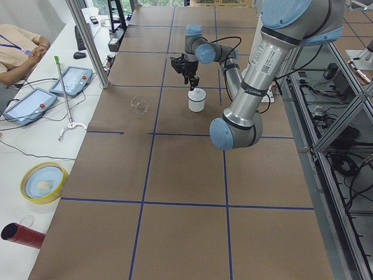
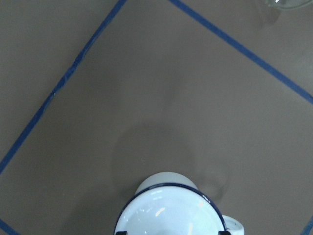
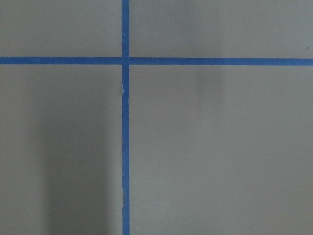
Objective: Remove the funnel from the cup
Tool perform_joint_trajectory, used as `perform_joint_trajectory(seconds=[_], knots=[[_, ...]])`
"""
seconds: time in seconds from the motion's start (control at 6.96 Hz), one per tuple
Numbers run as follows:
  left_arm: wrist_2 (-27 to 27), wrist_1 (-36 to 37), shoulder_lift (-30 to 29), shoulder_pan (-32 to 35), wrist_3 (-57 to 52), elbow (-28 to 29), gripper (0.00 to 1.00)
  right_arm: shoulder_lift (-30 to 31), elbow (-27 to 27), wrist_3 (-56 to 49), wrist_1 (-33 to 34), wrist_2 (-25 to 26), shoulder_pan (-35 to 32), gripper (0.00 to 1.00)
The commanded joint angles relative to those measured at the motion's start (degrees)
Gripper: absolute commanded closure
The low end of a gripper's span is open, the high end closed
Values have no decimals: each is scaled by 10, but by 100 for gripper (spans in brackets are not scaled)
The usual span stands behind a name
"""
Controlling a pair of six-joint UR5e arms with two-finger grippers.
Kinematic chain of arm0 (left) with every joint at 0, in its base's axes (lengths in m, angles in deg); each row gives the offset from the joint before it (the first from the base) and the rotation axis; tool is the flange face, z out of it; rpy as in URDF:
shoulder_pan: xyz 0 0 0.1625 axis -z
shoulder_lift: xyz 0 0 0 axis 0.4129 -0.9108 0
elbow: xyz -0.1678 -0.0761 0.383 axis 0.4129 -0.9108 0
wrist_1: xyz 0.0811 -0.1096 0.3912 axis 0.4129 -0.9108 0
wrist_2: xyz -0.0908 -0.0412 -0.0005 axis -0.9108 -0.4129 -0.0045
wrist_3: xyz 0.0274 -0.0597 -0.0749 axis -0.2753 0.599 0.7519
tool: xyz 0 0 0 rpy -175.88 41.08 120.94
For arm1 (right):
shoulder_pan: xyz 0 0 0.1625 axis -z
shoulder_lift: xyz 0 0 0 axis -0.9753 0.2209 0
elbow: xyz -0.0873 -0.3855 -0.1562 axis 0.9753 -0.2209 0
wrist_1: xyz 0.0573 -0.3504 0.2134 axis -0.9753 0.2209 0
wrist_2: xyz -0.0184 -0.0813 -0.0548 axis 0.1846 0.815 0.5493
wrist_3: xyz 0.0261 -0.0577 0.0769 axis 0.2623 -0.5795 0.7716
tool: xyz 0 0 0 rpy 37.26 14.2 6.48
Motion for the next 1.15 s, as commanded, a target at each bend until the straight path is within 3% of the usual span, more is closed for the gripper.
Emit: perform_joint_trajectory(seconds=[0.0, 0.43, 0.72, 0.86, 1.01], knots=[[-67, -3, 41, 129, -202, -2, 31, 0, 0, 0, 0, 0, 0, 0], [-164, -3, 127, 339, -568, 38, 28, 0, 0, 0, 0, 0, 0, 0], [-181, -4, 159, 459, -799, 118, 27, 0, 0, 0, 0, 0, 0, 0], [-181, -4, 159, 516, -901, 180, 23, 0, 0, 0, 0, 0, 0, 0], [-181, -5, 166, 560, -968, 215, 10, 0, 0, 0, 0, 0, 0, 0]])
